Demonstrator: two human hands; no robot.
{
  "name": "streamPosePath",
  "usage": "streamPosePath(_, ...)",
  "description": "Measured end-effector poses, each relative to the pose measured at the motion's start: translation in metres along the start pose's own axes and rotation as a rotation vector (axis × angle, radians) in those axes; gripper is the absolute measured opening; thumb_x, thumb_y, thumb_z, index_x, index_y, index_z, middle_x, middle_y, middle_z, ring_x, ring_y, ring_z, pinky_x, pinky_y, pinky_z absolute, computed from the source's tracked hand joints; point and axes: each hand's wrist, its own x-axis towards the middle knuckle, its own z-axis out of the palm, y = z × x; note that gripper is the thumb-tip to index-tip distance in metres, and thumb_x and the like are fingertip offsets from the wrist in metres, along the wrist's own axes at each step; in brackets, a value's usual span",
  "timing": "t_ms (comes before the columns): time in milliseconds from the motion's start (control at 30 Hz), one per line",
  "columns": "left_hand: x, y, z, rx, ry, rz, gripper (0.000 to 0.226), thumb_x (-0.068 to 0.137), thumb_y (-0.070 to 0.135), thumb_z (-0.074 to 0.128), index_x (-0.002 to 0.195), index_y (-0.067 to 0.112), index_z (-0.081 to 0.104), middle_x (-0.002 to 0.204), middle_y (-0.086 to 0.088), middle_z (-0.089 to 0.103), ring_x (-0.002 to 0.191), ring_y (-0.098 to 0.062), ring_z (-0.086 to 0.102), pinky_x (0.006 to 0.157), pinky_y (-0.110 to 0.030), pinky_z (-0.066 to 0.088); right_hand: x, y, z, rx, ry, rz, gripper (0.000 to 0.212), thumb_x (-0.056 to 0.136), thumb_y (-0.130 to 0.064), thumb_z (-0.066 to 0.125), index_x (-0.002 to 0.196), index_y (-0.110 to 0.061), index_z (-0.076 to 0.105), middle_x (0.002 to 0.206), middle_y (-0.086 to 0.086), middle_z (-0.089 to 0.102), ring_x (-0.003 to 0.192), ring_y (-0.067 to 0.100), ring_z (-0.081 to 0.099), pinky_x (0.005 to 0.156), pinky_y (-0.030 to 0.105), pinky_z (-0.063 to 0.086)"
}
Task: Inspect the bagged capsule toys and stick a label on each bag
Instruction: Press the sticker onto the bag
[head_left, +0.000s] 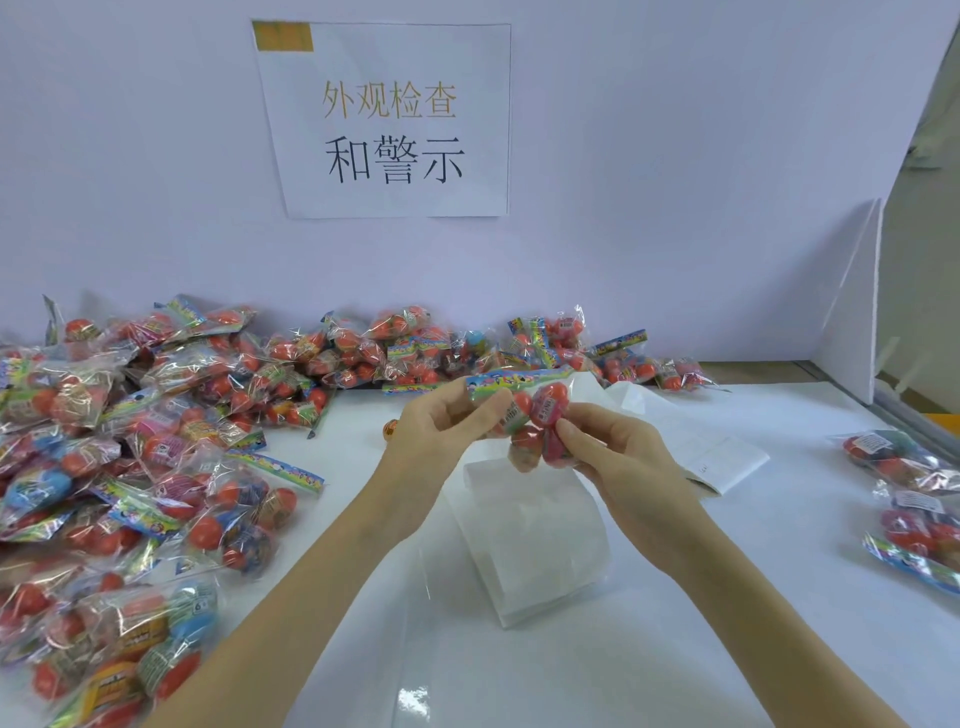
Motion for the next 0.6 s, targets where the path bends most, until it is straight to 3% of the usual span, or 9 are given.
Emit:
streamPosePath(100, 0.000, -0.001, 0.005, 0.026, 0.104, -0.008, 0.015, 0.100, 0.017, 0.068, 0.108, 0.010, 0.078, 0.101, -0.012, 0.080, 0.088, -0.020, 0.073, 0.085, -0.029, 0.057, -0.002, -0.005, 0.007, 0.090, -0.064, 0.034, 0.028, 0.104, -0.032, 0.061, 0.116, -0.010, 0.075, 0.106, 0.021, 0.074, 0.088, 0.024, 0.065, 0.077, 0.034, 0.056)
streamPosePath(167, -0.001, -0.001, 0.006, 0.063, 0.078, -0.009, 0.017, 0.100, 0.015, 0.067, 0.112, 0.010, 0.078, 0.101, -0.011, 0.080, 0.088, -0.023, 0.075, 0.080, -0.028, 0.060, -0.002, -0.005, 0.009, 0.047, 0.011, 0.013, 0.041, 0.098, -0.045, 0.066, 0.106, -0.007, 0.077, 0.104, 0.024, 0.073, 0.083, 0.024, 0.065, 0.075, 0.037, 0.055)
streamPosePath(233, -0.001, 0.000, 0.007, 0.088, 0.075, 0.006, 0.018, 0.100, 0.015, 0.067, 0.113, 0.011, 0.079, 0.099, -0.010, 0.081, 0.086, -0.025, 0.076, 0.076, -0.027, 0.061, -0.001, -0.004, 0.008, -0.003, 0.099, -0.012, 0.038, 0.093, -0.044, 0.066, 0.101, -0.010, 0.081, 0.098, 0.019, 0.076, 0.080, 0.022, 0.069, 0.075, 0.034, 0.057)
streamPosePath(367, -0.002, 0.001, 0.012, 0.085, 0.120, 0.021, 0.019, 0.101, 0.018, 0.066, 0.110, 0.008, 0.080, 0.096, -0.008, 0.081, 0.082, -0.018, 0.077, 0.074, -0.023, 0.059, 0.000, -0.001, 0.009, -0.029, 0.159, -0.067, 0.025, 0.102, -0.030, 0.063, 0.096, -0.019, 0.085, 0.090, 0.017, 0.078, 0.073, 0.020, 0.071, 0.065, 0.025, 0.058)
streamPosePath(500, -0.002, 0.003, 0.007, 0.103, 0.018, -0.049, 0.037, 0.090, 0.045, 0.071, 0.108, 0.013, 0.078, 0.099, -0.005, 0.079, 0.081, -0.022, 0.076, 0.083, -0.030, 0.060, 0.000, 0.000, 0.008, -0.100, 0.237, -0.103, 0.031, 0.104, -0.035, 0.060, 0.094, -0.017, 0.083, 0.080, 0.017, 0.075, 0.071, 0.019, 0.068, 0.077, 0.045, 0.063)
streamPosePath(600, -0.002, 0.002, 0.005, 0.129, 0.016, -0.031, 0.030, 0.073, 0.036, 0.085, 0.096, 0.018, 0.078, 0.088, -0.001, 0.078, 0.076, -0.014, 0.071, 0.076, -0.021, 0.056, 0.001, -0.003, 0.003, -0.062, 0.249, -0.080, 0.048, 0.105, -0.043, 0.054, 0.092, -0.001, 0.075, 0.088, 0.030, 0.069, 0.076, 0.026, 0.064, 0.089, 0.054, 0.058)
